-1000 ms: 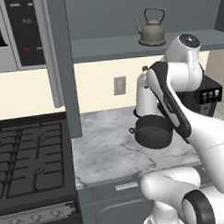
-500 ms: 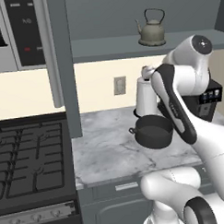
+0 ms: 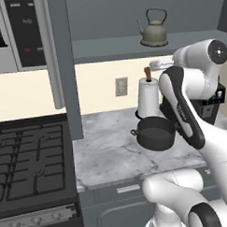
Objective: Pick the kettle from the cabinet and place it on a stove burner. Then pick the pot from the counter and place it on another stove burner. Finally, turn both burners on.
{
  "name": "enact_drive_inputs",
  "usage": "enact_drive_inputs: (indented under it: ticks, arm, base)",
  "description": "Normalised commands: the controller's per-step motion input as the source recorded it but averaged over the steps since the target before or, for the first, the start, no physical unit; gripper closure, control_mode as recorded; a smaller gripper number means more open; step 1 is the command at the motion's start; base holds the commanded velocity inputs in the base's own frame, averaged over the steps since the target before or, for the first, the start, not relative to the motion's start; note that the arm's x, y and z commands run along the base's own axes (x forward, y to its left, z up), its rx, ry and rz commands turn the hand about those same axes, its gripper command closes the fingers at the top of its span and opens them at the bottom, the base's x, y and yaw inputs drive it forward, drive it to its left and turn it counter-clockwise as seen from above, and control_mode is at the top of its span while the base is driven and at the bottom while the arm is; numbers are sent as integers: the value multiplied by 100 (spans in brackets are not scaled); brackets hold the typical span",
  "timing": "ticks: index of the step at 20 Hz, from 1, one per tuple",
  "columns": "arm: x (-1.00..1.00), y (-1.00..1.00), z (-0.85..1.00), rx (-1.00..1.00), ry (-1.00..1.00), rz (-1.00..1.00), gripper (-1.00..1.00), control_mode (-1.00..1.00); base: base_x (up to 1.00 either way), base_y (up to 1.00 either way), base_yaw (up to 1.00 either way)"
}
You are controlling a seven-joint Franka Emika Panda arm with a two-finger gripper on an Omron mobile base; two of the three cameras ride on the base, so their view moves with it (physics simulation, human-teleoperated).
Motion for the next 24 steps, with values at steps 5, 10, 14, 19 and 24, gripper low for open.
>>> enact_drive_inputs:
  ticks: [5,10,14,19,24]
  arm:
    - [0,-9,43,0,-15,0,-100,-100]
    - [0,-10,42,0,-14,0,-100,-100]
    - [0,-9,37,0,-12,0,-100,-100]
    - [0,-3,28,0,-12,0,-100,-100]
    - [0,0,5,0,-3,0,-100,-100]
  base:
    - [0,0,0]
    - [0,0,0]
    - [0,0,0]
    - [0,0,0]
    - [0,0,0]
